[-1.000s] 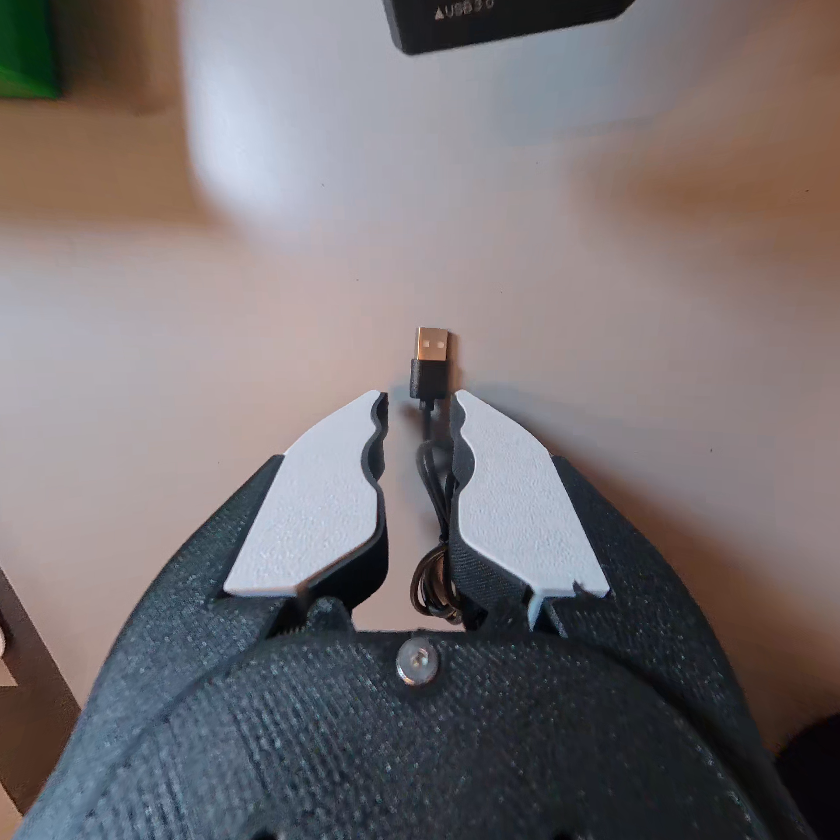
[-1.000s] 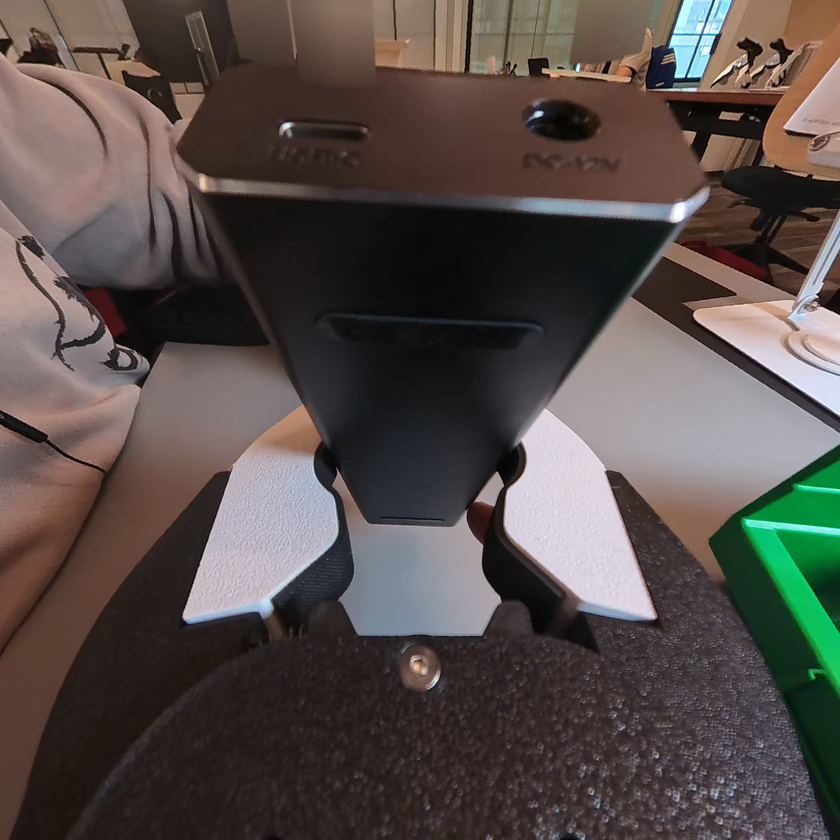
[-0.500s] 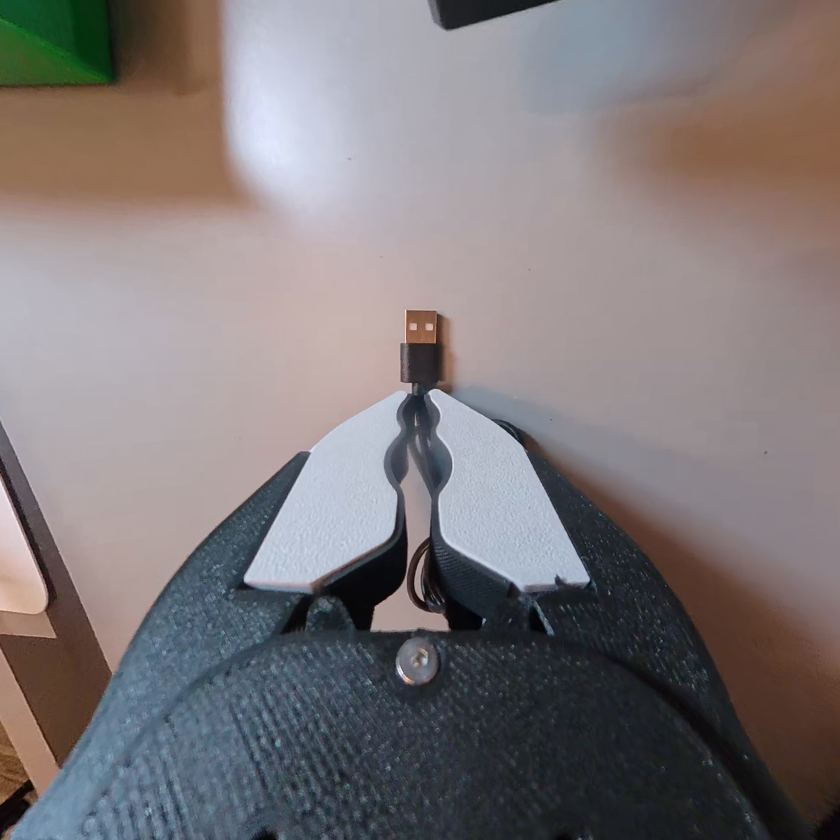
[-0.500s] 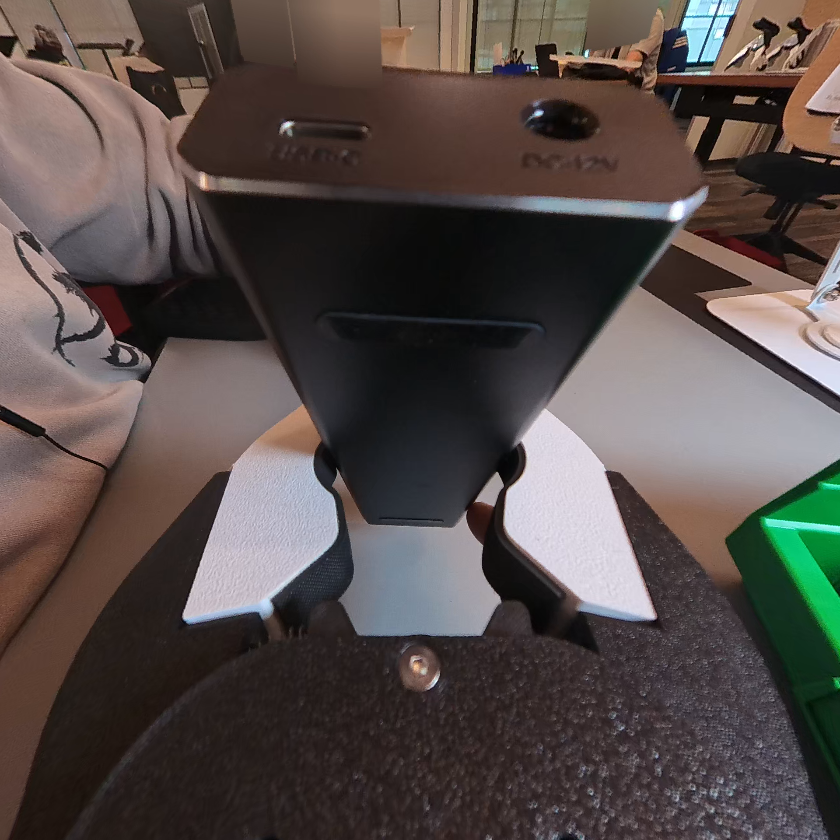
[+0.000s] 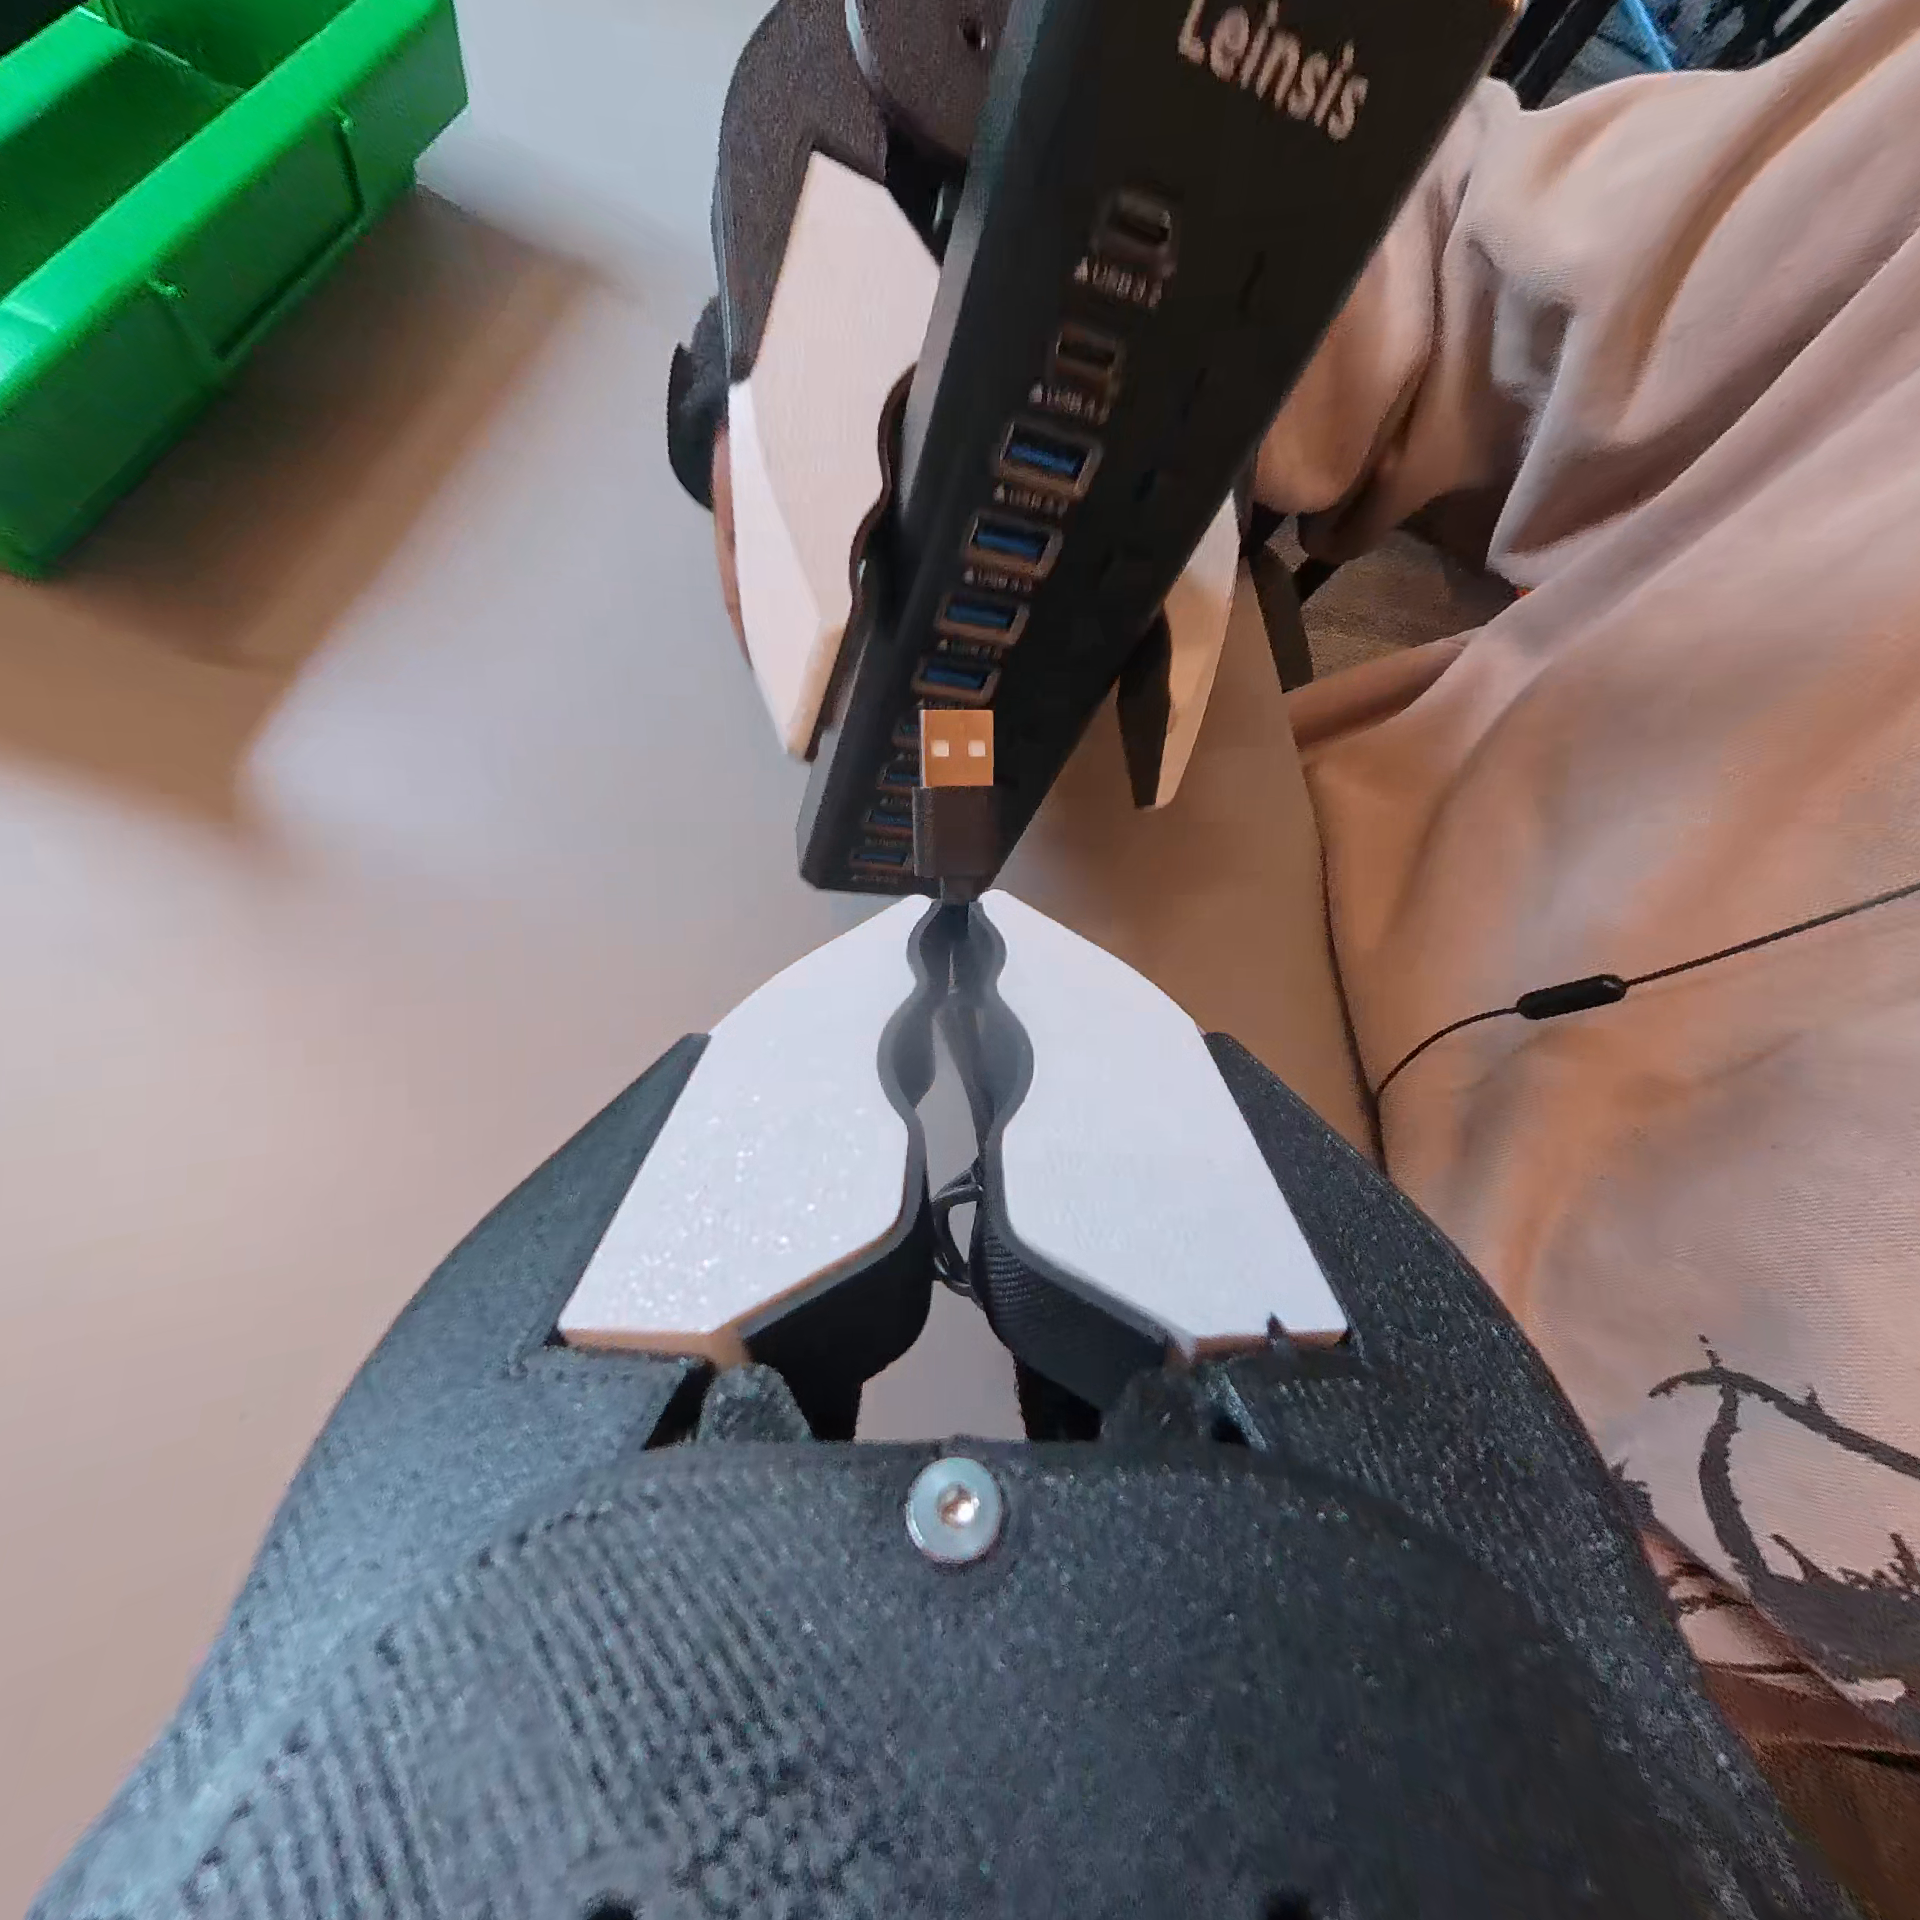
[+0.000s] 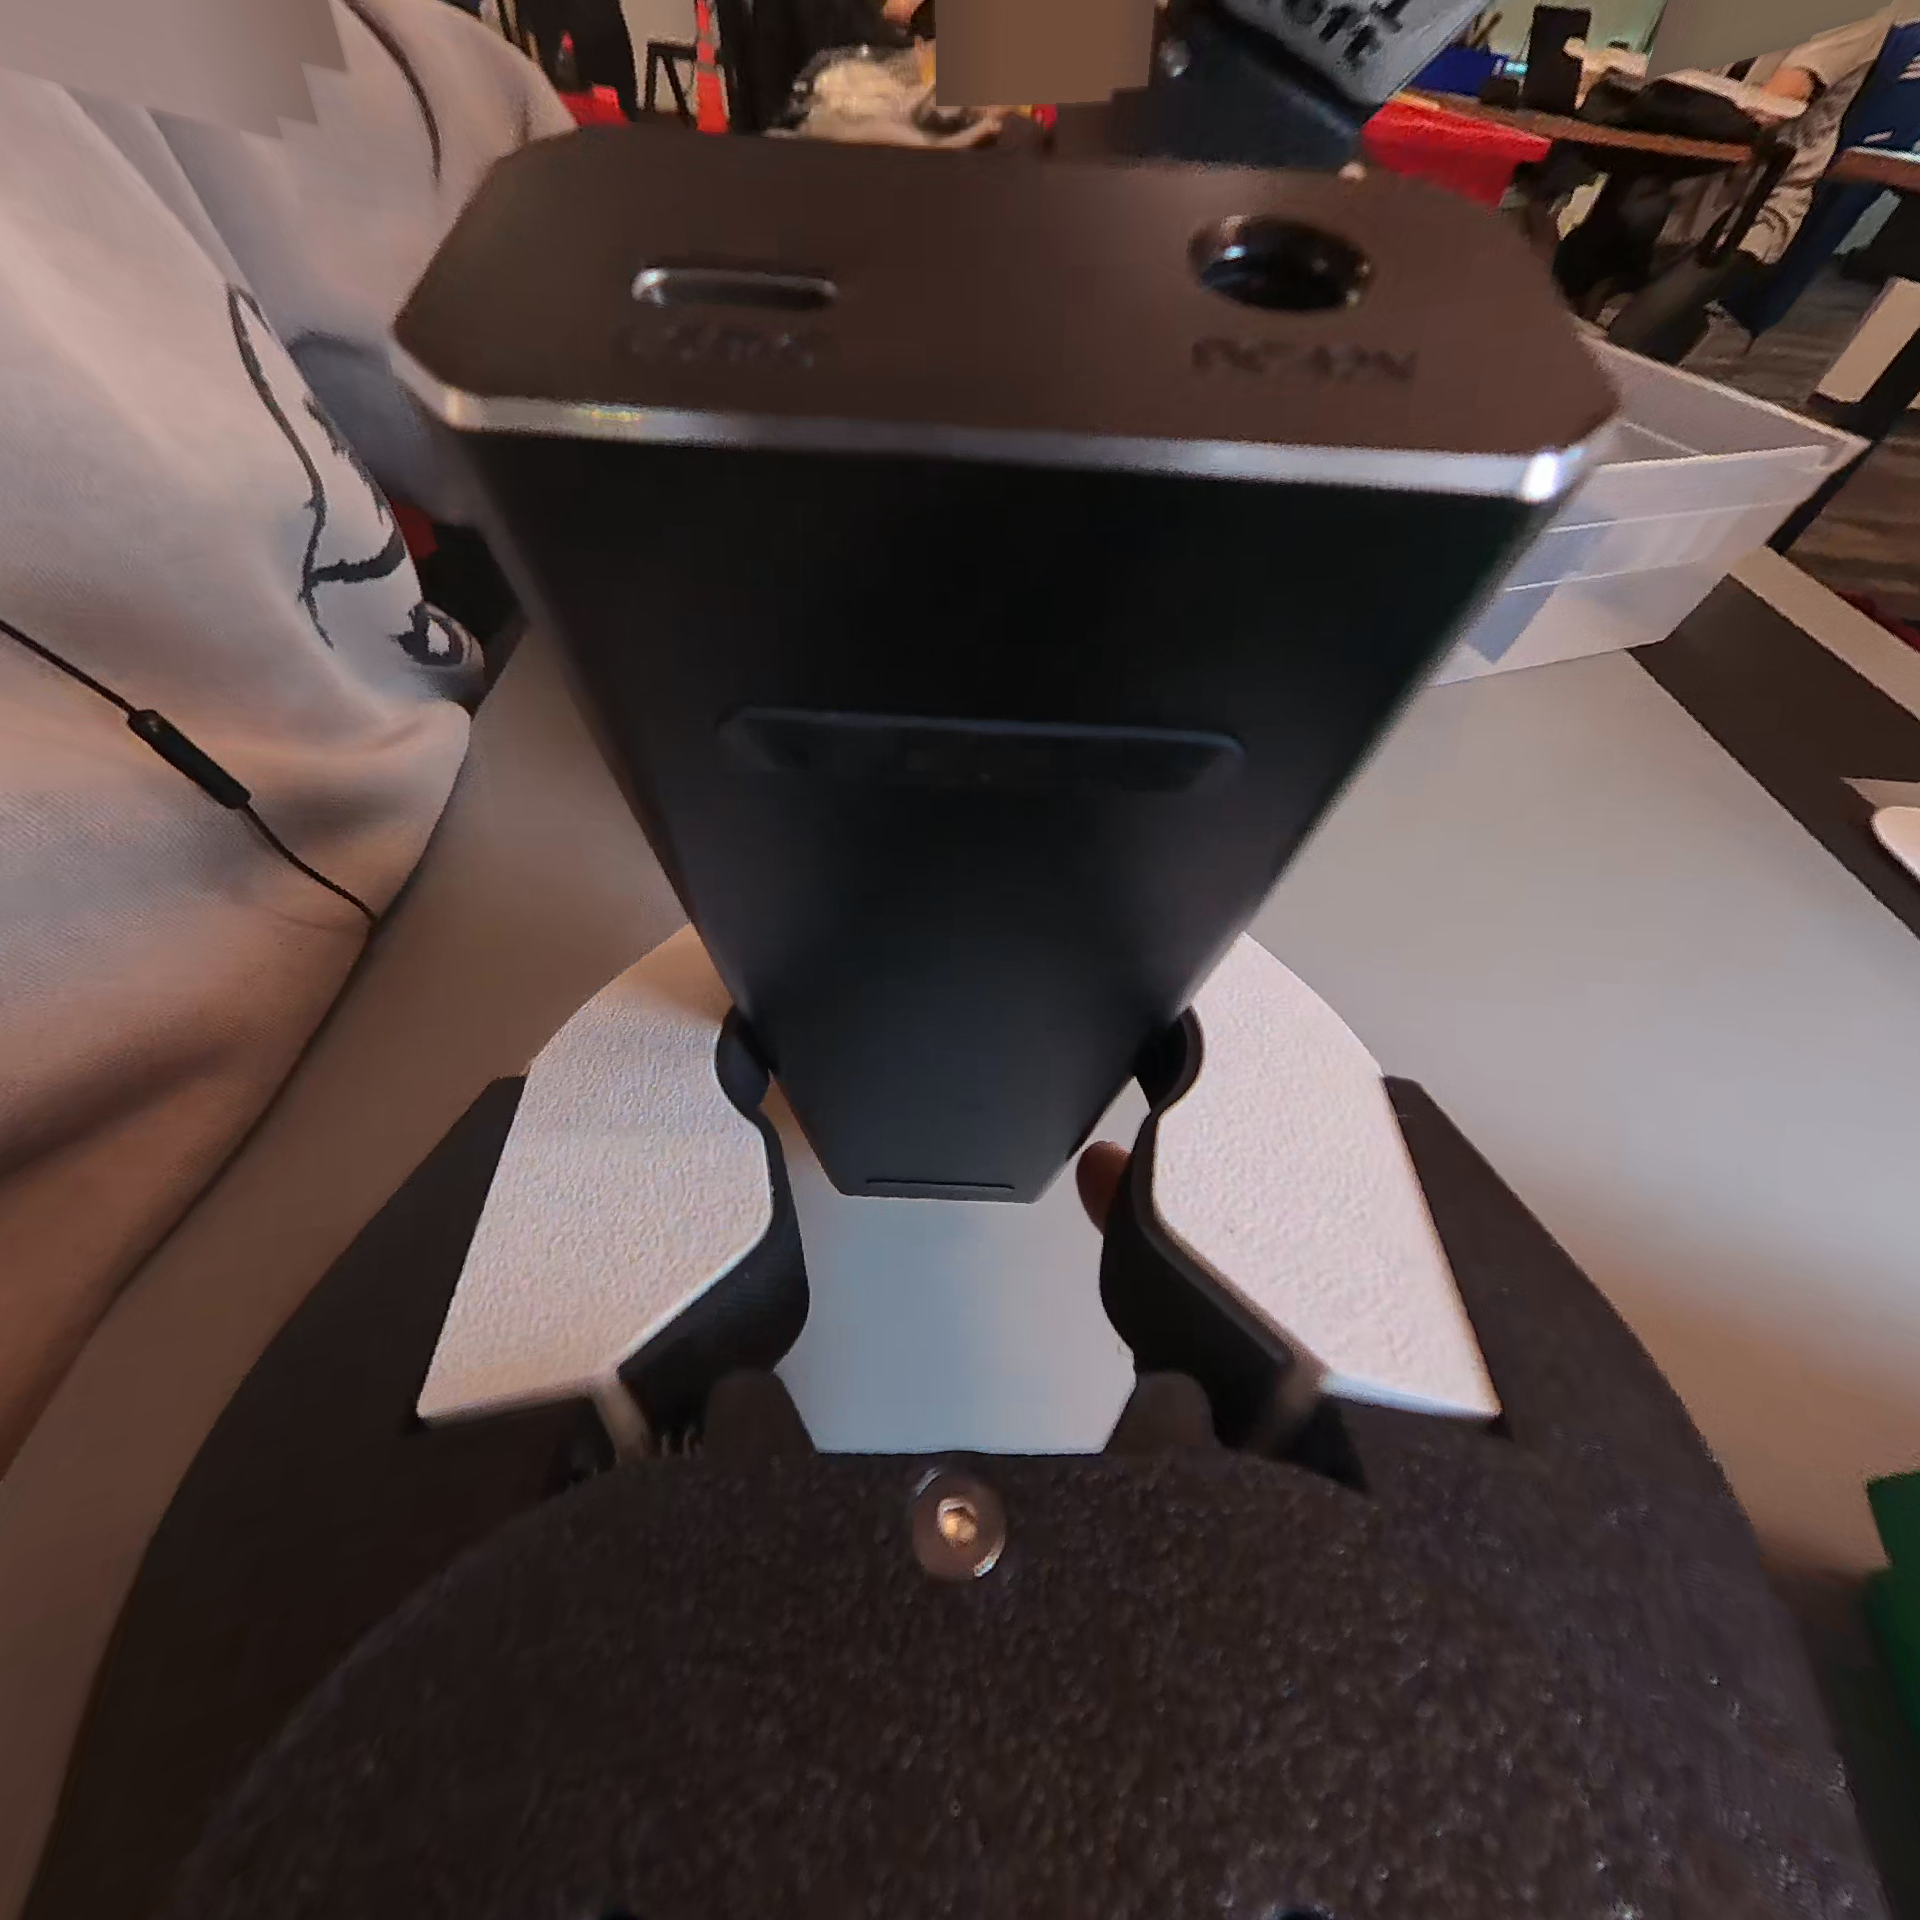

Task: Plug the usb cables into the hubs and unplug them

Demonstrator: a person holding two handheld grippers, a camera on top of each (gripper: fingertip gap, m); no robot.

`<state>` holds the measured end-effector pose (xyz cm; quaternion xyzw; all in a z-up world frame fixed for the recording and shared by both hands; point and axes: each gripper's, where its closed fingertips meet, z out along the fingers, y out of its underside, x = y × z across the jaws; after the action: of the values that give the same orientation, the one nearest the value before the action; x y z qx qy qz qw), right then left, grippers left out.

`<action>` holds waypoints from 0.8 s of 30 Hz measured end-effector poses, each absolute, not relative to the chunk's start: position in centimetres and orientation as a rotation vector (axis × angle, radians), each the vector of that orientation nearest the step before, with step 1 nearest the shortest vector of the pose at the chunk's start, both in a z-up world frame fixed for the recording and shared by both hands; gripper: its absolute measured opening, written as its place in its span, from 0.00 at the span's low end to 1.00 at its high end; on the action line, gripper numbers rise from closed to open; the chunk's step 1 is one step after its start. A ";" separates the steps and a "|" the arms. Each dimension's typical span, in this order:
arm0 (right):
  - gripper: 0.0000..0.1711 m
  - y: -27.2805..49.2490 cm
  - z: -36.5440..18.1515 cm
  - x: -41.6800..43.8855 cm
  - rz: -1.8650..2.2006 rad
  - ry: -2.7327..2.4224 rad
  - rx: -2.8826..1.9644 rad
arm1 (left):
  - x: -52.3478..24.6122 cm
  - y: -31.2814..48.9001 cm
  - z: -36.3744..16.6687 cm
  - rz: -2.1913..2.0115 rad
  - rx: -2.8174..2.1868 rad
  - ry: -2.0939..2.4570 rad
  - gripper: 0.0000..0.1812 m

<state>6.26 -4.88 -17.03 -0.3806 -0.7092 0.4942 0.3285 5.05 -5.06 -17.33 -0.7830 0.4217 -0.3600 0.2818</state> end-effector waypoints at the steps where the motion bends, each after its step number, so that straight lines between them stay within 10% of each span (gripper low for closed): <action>1: 0.41 -5.1 -17.2 6.2 1.275 -1.871 -0.987 | 5.3 -5.2 -17.1 -0.970 -2.097 1.139 0.02; 24: 0.41 -5.3 -19.9 5.4 0.913 -2.070 -1.019 | 5.4 -5.5 -17.0 -0.497 -2.202 1.472 0.02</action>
<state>5.40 -5.30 -19.88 -0.3885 -0.7892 0.3481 0.3241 5.37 -5.49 -17.03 -0.7967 0.5328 -0.1798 0.2216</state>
